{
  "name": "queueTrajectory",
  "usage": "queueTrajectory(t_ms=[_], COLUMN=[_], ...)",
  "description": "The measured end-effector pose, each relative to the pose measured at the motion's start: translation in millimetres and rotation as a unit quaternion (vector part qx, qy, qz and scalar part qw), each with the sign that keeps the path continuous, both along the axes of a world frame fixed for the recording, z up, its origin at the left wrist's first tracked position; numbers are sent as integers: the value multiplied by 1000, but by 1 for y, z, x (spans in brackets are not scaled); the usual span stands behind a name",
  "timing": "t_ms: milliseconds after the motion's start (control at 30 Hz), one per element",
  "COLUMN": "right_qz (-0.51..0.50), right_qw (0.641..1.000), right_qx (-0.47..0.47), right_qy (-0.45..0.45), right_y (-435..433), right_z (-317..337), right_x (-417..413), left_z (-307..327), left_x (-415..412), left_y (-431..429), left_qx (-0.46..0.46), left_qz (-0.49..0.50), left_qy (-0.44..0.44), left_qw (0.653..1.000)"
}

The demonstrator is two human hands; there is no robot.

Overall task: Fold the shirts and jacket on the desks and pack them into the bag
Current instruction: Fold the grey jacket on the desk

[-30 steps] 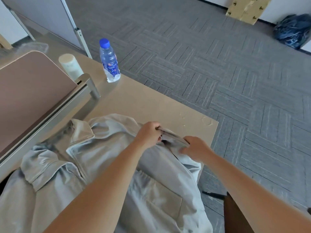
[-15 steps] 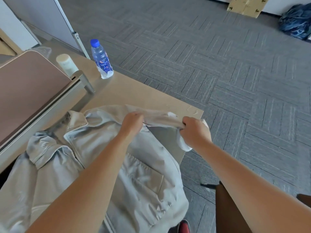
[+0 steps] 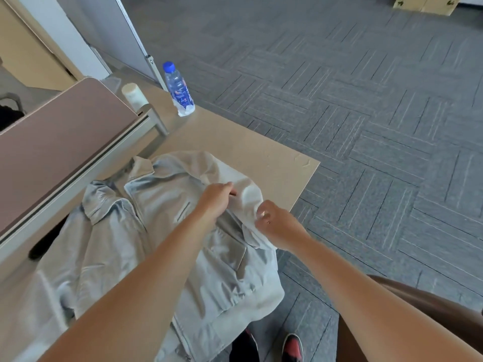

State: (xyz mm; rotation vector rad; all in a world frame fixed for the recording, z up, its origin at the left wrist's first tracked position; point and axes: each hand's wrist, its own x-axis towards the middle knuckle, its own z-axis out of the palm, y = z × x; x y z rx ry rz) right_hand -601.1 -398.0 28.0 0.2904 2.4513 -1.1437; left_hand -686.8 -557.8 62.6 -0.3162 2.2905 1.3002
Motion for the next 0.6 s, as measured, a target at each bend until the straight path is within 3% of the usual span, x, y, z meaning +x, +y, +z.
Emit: queueTrajectory(t_ms=[100,300,467,600], right_qz=[-95,49,18,62], right_qw=[996,977,988,976], right_qx=[2,164,70,135], right_qy=[3,-129,-134,-162], right_y=[13,7,2,2], right_z=[-14,-41,-66,-75], right_x=[8,10,8,4], left_z=[-10,-32,-44,-52], left_x=[11,30,33,35], left_y=[-8,-9,-19,-25], left_qx=[-36,-151,-124,-66], left_qz=[-8,-97,-69,2], left_qy=[-6,-43,-51,-36], left_qw=[999,983,989,997])
